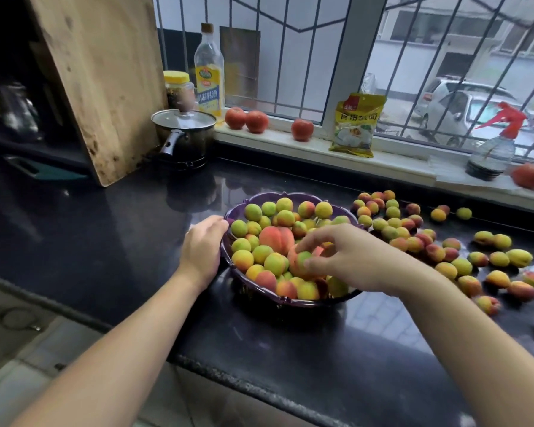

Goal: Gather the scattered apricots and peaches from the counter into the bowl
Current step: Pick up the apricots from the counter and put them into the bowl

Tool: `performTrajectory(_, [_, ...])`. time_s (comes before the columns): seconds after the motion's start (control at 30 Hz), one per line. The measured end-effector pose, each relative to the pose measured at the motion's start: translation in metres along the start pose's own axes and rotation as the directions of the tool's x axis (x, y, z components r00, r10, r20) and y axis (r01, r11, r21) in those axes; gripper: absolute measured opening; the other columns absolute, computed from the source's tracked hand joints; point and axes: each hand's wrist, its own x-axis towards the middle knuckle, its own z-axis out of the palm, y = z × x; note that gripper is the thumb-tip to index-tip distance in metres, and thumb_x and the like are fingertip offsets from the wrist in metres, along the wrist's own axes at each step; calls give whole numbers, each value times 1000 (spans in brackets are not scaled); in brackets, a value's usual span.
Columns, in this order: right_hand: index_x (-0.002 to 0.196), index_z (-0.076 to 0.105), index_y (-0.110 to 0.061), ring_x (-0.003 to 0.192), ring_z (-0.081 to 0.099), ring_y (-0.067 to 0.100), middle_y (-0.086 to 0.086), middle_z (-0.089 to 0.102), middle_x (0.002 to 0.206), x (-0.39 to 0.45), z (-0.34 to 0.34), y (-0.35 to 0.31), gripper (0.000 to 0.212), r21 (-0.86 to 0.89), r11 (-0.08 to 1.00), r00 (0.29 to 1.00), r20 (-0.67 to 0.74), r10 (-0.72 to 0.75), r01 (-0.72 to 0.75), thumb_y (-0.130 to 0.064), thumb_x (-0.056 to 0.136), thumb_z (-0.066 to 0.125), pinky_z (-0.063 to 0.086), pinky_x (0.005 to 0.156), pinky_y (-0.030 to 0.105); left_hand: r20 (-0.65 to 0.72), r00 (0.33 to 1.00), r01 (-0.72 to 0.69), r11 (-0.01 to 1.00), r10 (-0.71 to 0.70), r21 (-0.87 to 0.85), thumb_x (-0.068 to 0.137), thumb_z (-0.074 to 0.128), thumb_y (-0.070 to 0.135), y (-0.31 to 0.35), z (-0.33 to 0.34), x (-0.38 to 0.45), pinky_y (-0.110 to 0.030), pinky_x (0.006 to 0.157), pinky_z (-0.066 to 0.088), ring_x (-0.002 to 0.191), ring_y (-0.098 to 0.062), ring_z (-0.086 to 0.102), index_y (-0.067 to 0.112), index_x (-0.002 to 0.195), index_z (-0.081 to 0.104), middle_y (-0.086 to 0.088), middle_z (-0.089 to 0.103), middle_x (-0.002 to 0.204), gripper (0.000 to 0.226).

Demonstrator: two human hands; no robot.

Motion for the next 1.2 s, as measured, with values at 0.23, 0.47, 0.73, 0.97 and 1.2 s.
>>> performTrajectory(0.23, [121,71,-30,94,62,11,-9,67,108,12,10,-14,25,-197,980,999,26,30,-24,-31,99,59,55,79,27,8,1000,12,1000,-12,1,86,47,38,0,0,1,-29,64,38,66,-11,48,4,74,61,-1,59,68,39])
performTrajectory(0.47, [115,69,-29,95,63,13,-9,66,105,13,14,-12,24,-204,979,1000,12,-5,7,-38,93,69,57,79,28,26,1000,-17,1000,16,8,88,46,38,2,-1,0,-31,66,39,67,-10,49,-1,78,61,-9,61,72,43])
performTrajectory(0.73, [110,76,-25,88,59,7,-11,64,101,18,6,-11,23,-260,964,994,-82,-72,49,-15,97,59,40,63,10,24,999,-26,1000,25,14,88,45,37,3,-1,-1,-38,75,43,75,-16,53,-6,84,64,-26,68,88,48])
performTrajectory(0.97, [119,66,-28,94,62,11,-9,66,108,15,14,-12,28,-222,972,994,-61,-89,74,-36,92,70,51,74,20,16,999,-41,999,41,22,88,45,36,4,-1,-2,-29,68,42,71,-15,53,-8,85,65,-26,68,88,48])
performTrajectory(1.2, [106,73,-26,87,61,13,-5,67,99,15,18,-10,18,-341,938,989,-110,-98,55,-37,97,62,46,65,20,21,999,-46,999,46,25,89,44,36,3,-1,-1,-25,65,41,70,-12,53,-7,85,65,-24,68,86,48])
